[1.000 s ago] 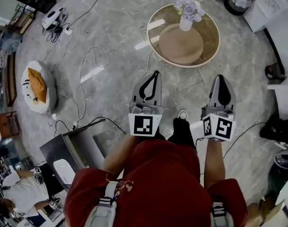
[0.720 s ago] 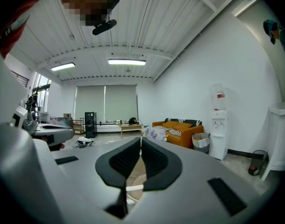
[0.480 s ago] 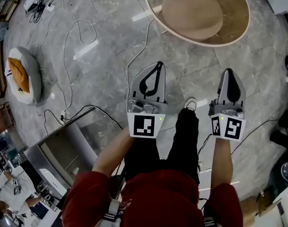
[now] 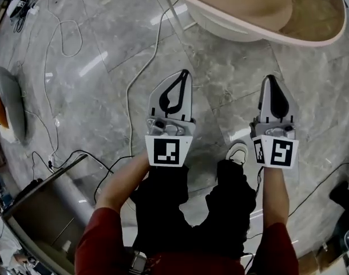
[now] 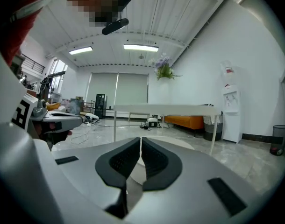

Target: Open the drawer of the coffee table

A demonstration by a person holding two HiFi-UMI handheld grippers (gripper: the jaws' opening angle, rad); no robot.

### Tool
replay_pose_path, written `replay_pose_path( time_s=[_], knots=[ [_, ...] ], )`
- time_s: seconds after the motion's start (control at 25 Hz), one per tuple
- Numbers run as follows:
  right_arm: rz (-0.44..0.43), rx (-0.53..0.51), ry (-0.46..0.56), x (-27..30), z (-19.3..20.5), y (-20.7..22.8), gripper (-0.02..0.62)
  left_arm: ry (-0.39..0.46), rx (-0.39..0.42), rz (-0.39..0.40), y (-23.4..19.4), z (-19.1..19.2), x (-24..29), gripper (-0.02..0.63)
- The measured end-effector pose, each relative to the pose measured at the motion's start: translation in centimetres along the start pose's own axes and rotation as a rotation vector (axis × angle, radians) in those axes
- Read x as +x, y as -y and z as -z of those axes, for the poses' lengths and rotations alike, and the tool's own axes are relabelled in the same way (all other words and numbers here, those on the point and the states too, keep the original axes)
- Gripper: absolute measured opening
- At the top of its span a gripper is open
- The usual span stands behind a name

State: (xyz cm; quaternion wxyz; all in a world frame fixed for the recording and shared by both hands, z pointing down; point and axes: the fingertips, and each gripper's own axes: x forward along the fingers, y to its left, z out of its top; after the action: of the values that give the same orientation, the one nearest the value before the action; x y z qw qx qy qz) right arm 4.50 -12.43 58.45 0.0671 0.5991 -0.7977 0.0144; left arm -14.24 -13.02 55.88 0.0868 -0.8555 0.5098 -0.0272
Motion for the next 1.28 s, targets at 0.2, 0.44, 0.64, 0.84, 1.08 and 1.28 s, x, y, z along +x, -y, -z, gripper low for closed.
replay_pose_path(
  time_s=[0.2, 0.44, 0.64, 0.84, 1.08, 1.28],
  knots=[
    [0.006, -0.021, 0.011, 3.2, 9.8, 1.3, 0.025, 0.059, 0.008, 0.014, 2.1, 8.3, 1.5, 0.014],
    [0.049, -0.005, 0.014, 4.7, 16.5, 1.7, 0.025, 0.036, 0.023, 0.042, 3.0, 14.9, 3.1, 0.014],
    [0.072, 0.08, 0.0, 4.8, 18.9, 2.2, 0.025, 0.019, -0.009, 0.007, 3.4, 16.7, 3.4, 0.014],
    [0.014, 0.289, -0.033, 6.4, 22.3, 2.9, 0.026, 0.026, -0.004, 0.006, 4.1, 17.1, 3.7, 0.014],
    [-0.072, 0.832, -0.017, 10.7, 26.7, 4.0, 0.126, -0.02, -0.003, 0.027, 5.1, 18.3, 3.7, 0.014],
    [-0.228, 1.173, 0.173, 14.1, 28.2, 5.0, 0.276, -0.03, -0.016, 0.022, 5.4, 18.9, 4.0, 0.014]
  ],
)
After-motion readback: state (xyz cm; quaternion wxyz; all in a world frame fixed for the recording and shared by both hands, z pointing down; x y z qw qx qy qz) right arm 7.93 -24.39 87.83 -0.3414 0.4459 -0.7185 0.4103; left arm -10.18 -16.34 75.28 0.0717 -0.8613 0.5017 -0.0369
